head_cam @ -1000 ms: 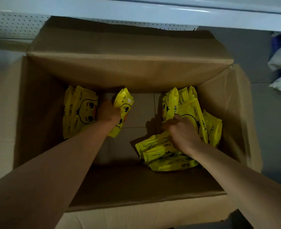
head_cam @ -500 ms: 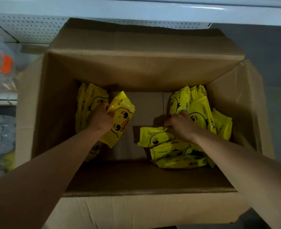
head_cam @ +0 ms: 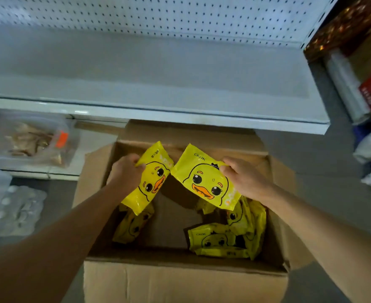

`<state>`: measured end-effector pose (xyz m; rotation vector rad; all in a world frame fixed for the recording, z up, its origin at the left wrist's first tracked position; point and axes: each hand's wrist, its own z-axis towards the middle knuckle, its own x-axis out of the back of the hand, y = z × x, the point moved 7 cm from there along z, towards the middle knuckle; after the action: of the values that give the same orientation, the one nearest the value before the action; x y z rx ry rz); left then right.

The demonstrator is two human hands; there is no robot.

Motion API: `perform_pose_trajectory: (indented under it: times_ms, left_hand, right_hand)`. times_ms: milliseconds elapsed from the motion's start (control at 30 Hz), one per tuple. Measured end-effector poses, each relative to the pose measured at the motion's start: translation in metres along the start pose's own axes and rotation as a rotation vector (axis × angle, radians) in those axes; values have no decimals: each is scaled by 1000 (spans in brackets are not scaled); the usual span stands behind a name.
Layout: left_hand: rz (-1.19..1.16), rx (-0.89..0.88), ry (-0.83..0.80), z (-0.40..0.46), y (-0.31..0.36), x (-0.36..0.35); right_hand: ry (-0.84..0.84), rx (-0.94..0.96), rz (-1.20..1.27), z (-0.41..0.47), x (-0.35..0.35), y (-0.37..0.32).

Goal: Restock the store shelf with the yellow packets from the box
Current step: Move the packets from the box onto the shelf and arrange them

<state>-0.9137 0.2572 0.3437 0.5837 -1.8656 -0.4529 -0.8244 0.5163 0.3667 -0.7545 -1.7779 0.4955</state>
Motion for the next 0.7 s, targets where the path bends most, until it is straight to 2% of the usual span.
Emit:
perform_pose_trajectory:
  times_ms: [100, 333, 700]
  left_hand:
    - [-73, -61, 24, -21, 38, 38]
    - [-77, -175, 98, -66, 104, 119]
    - [78, -484, 237, -148, 218, 243]
  right_hand:
    - [52, 40, -36, -11, 41, -33]
    - [171, 253, -45, -44, 132, -108]
    - [390, 530, -180, -105, 274, -226]
